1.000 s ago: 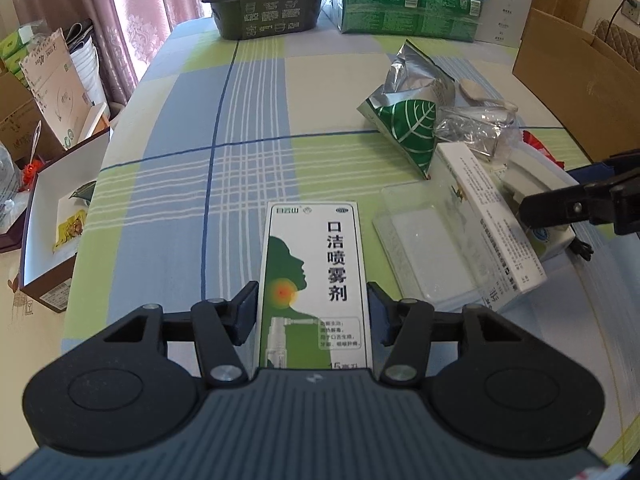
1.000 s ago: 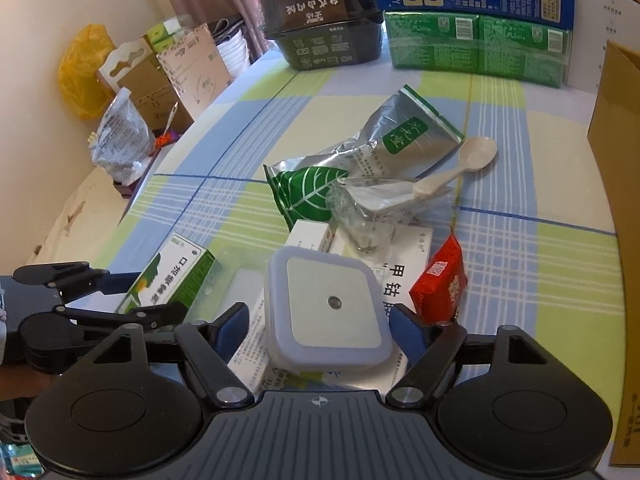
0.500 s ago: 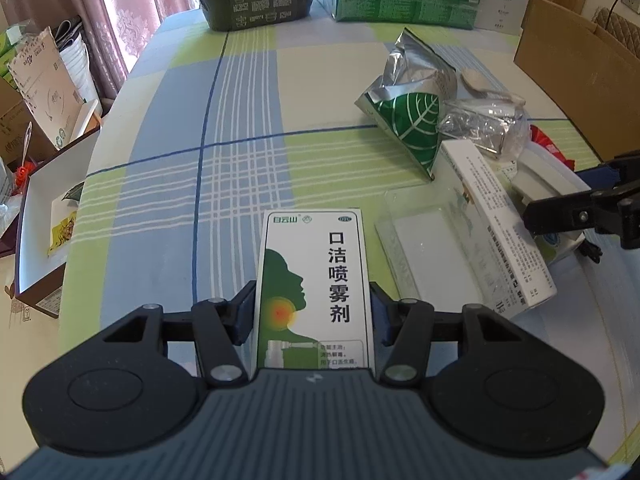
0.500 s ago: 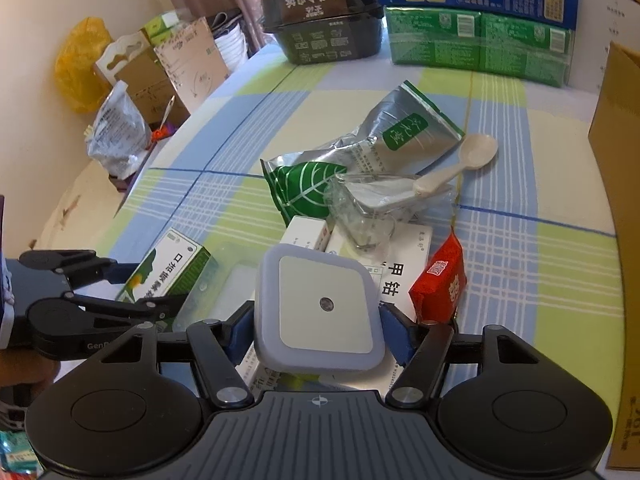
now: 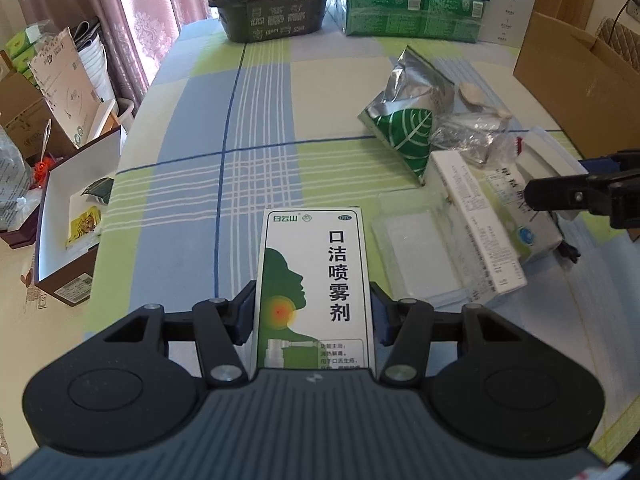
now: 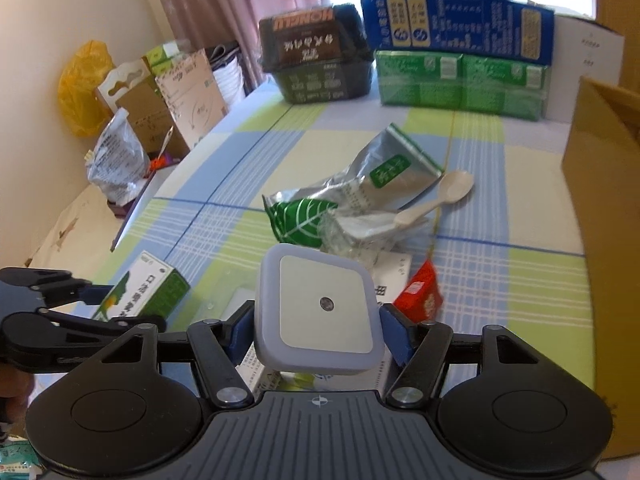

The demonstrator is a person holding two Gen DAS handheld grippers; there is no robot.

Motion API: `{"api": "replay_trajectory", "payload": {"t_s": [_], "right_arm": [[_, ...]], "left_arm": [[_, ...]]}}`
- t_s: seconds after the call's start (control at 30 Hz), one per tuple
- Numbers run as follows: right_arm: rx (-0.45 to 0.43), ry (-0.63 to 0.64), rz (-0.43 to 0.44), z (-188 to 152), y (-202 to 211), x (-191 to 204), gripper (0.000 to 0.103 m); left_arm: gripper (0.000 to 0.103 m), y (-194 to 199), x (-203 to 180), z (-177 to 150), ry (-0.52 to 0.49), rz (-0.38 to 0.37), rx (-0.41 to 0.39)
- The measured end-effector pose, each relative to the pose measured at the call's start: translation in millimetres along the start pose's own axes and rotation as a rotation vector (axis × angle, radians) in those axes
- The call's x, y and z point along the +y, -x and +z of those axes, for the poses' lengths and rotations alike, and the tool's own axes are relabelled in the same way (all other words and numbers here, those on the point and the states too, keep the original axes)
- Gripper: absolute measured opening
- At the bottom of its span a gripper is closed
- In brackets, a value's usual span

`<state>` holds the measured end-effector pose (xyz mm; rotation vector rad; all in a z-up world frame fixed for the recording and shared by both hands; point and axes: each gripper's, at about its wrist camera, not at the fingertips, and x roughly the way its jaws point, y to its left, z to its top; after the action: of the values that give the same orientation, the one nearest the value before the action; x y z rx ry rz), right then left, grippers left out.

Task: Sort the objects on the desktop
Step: 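Lift and carry both held items over the open cardboard box with both tools, then open both tools to drop the items into the cardboard box, then withdraw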

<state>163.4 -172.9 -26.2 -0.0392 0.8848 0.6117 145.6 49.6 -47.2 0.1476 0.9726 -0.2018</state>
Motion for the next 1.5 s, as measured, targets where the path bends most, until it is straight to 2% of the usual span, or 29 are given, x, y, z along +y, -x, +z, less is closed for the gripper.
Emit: {"api": "replay_trajectory", "payload": {"t_s": [0.2,0.37,0.53,0.73,0.9,1.07,1.17,1.5], "right_arm": [[-0.075,-0.016,-0.026,7.0,45.6,-8.5,0.063],[-0.144,-0.012,-0.074,17.0,102.9,-32.7,0.063],[-0.207,-0.004,-0.178,26.4,159.2,-79.2,0.063],[-0.204,-0.064,-0.294,21.5,196.9,-156.0,0.063],[-0.182,-0.113,-0.343,7.4,209.2,-206.1,0.063],[-0.167,-0.167,-0.341,-4.2,210.8,-238.6,0.063],[-0.166,-0.187,-0.336,-8.7,210.4,-251.6,0.063],[-0.144,-0.213,-0.338,-14.2,194.4,-276.4,0.063]], "left_arm": [[0.05,35.7,-32.0,13.2,-0.027,-0.03,-0.025],[0.05,61.7,-81.5,38.9,-0.082,-0.073,-0.072],[0.05,79.8,-145.6,67.1,-0.128,-0.143,-0.121],[0.05,86.8,-230.3,97.5,-0.176,-0.233,-0.164],[0.05,79.7,-289.7,120.1,-0.209,-0.295,-0.171],[0.05,60.0,-330.1,135.9,-0.214,-0.351,-0.147],[0.05,48.6,-351.4,142.5,-0.232,-0.354,-0.135],[0.05,16.8,-379.5,150.4,-0.244,-0.373,-0.112]]}}
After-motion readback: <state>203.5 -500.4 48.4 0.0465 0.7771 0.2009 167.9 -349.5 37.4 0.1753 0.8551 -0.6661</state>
